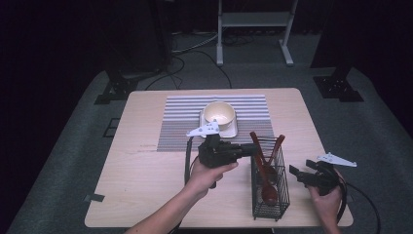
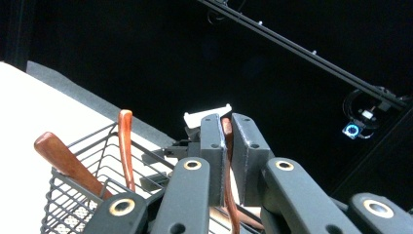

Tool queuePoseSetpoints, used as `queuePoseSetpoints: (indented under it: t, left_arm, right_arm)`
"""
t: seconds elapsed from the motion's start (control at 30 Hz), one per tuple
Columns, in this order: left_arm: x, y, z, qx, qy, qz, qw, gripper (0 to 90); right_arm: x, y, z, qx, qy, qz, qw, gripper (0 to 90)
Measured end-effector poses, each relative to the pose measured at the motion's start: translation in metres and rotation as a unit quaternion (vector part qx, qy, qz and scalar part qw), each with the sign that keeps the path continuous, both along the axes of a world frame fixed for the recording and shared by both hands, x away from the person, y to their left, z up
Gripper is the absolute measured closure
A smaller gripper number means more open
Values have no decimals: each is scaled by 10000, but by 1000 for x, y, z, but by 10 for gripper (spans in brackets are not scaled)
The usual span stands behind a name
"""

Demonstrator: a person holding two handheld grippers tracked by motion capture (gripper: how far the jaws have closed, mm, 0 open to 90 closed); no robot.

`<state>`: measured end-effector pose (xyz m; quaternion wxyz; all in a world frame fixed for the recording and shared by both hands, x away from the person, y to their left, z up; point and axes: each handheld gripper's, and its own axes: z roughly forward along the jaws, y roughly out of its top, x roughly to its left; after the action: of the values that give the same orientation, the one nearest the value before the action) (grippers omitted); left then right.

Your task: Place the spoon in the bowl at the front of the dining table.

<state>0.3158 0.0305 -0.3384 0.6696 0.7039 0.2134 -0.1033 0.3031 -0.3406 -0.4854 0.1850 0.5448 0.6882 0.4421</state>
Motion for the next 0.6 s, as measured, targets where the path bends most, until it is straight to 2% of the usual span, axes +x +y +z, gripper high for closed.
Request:
queuePoseSetpoints:
  t: [0.43,0.6]
  left_arm:
    - [2,11,5,-250,183,67,9995,843]
    - [3,17,8,-276,161,130,9994,843]
  right_arm:
    - [0,-1,0,21,6,-24,10000,161]
    - [0,0,0,18,4,-22,10000,162]
